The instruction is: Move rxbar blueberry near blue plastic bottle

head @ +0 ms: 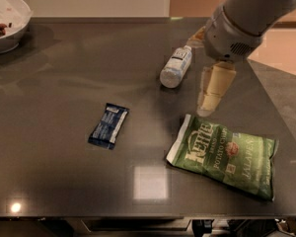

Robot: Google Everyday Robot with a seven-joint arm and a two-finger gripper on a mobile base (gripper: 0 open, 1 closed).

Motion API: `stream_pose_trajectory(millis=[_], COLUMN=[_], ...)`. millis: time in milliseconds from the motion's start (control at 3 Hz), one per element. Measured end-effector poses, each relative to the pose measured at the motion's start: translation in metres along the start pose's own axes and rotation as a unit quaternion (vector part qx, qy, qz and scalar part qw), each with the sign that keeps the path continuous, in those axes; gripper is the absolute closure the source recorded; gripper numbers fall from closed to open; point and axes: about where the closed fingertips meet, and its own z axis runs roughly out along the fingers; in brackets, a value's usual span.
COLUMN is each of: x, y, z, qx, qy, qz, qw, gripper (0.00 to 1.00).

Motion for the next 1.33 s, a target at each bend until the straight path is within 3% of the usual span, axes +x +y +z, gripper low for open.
stream_pose_trajectory(millis=[333,667,1000,1333], x=[-0.038,-0.082,-0.109,-0.127], y=[-0.007,-0.01,-0.006,0.003], z=[0.022,0.048,0.074,0.102], qx=[-0.018,-0.044,-0.071,-0.1], qy=[-0.021,-0.026,-0.014,0.013], qz=[-0.072,-0.161,-0.23,-0.292], qw=[0.997,0.9856,0.9705,0.951], gripper=[0.0,0.0,0.0,0.0])
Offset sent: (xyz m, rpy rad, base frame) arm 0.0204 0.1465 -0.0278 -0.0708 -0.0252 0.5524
